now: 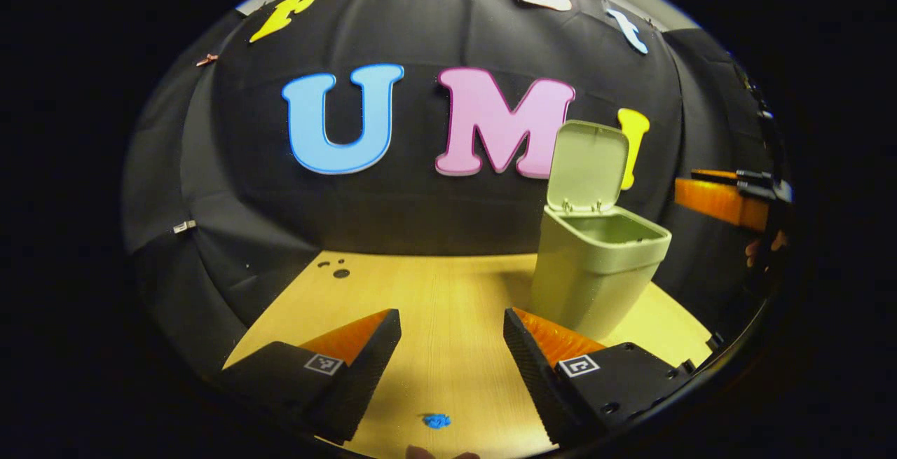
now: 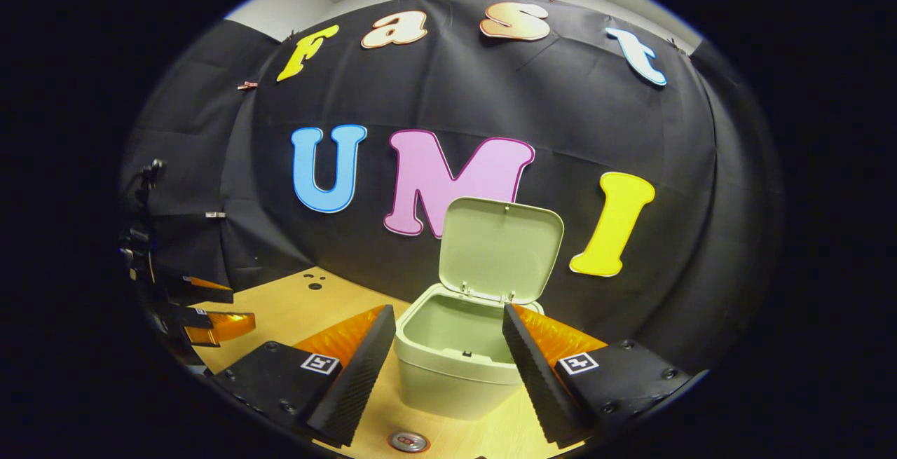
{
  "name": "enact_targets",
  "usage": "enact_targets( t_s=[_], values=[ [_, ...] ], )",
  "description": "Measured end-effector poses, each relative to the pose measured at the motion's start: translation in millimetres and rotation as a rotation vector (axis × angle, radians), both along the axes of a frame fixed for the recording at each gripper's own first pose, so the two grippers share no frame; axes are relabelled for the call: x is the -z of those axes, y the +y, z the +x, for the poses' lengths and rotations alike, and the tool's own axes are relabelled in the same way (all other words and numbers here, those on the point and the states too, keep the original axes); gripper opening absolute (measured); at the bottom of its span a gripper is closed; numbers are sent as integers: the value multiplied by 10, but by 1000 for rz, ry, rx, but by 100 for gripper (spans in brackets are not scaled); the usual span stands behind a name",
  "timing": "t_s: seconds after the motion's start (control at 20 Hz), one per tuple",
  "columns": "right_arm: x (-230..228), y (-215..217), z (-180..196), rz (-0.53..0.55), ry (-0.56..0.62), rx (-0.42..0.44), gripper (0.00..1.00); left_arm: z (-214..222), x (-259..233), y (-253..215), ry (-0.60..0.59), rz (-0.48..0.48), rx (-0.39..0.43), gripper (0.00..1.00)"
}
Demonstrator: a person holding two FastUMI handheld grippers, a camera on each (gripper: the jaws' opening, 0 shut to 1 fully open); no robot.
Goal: Press the lid of the desktop garbage bin to open it, pick up the crumpled paper on the desktop and throw it into the bin, then pick up the pop can on the desktop and drop it into the bin, and finally close the garbage bin lid.
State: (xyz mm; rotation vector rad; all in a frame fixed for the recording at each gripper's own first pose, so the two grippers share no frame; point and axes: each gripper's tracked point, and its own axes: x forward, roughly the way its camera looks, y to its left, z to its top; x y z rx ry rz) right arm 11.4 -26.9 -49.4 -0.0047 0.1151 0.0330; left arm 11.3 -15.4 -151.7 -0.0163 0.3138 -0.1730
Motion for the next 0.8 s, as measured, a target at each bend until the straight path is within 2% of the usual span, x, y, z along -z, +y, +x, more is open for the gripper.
enact_targets(
  t_s=[0.15,0.35,0.45,0.8],
  values=[
    [80,-13,-77,0,21,3,97,-113,401,8,53,17,34,96],
    [127,-34,-134,-2,37,7,97,-304,940,36,117,110,71,98],
    [119,-46,-140,10,38,12,97,-399,1156,21,144,132,94,95],
    [249,44,-235,17,90,-17,97,-478,1895,40,287,161,114,92]
  ],
)
